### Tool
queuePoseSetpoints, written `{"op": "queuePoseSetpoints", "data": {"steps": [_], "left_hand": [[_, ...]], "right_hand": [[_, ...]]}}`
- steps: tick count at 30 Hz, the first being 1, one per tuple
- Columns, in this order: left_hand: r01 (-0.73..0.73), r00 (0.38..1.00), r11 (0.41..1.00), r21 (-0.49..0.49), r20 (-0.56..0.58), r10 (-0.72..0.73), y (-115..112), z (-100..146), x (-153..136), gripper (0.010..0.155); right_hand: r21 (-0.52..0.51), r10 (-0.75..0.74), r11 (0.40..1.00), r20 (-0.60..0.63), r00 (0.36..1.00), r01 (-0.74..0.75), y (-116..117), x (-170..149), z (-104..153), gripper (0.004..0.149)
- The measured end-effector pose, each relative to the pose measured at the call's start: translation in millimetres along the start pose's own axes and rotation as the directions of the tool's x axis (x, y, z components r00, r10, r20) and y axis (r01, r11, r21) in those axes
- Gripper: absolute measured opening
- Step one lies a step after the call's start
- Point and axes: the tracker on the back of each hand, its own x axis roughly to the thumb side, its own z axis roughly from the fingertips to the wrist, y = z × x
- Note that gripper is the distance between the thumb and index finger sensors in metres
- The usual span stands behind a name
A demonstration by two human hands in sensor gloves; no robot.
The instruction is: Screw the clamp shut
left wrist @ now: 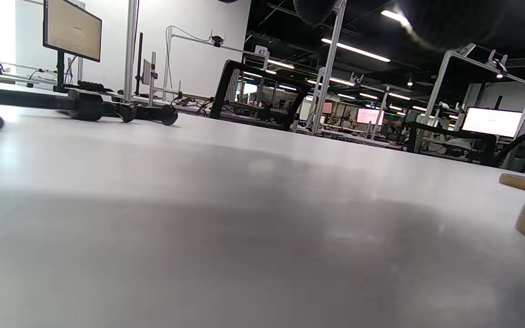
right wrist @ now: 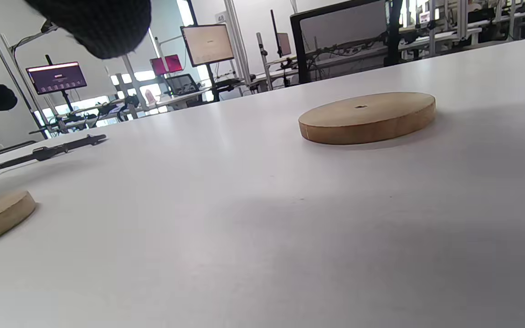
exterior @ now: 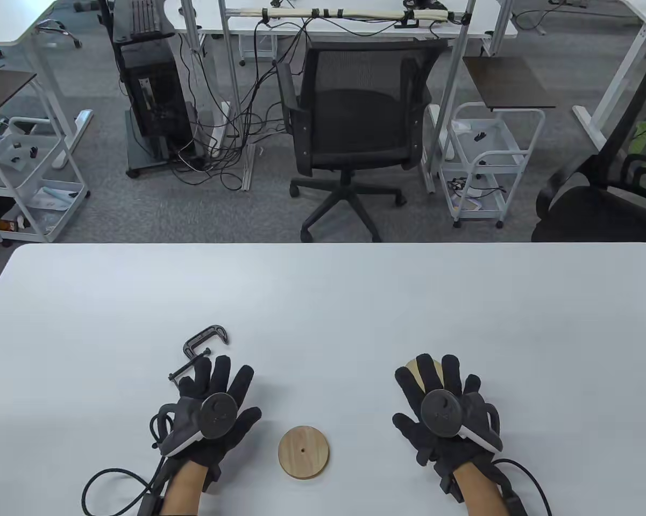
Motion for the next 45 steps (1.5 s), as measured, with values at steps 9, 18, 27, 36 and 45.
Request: {"op": "queuePoseSetpoints", "data": {"steps": [9,18,27,36,45], "left_hand": [[-0.004,1.0,1.0,0.0,0.007,0.004,-0.5,0.0,0.7,0.083],[-0.029,0.999,0.999,-0.031,0.031,0.03,-1.8,-0.2,8.2,0.084],[-0.073,0.985,0.991,-0.113,0.146,0.089,-3.5,-4.0,42.3,0.09],[-0.025,0.967,0.966,-0.256,0.24,0.089,-16.5,-7.7,81.4,0.093],[0.075,0.959,0.926,-0.369,0.282,0.035,-25.7,-5.9,105.4,0.093]], "right_hand": [[0.01,-0.011,1.0,-0.005,1.0,0.011,2.2,-2.3,-0.3,0.084],[0.014,-0.018,1.0,-0.005,1.0,0.018,3.5,-3.1,0.0,0.085],[-0.015,-0.037,0.999,-0.018,0.999,0.037,4.0,-4.7,0.9,0.086],[-0.023,-0.039,0.999,-0.018,0.999,0.039,4.7,-5.3,2.1,0.085],[-0.039,-0.061,0.997,-0.017,0.998,0.06,5.0,-5.3,2.9,0.085]]}}
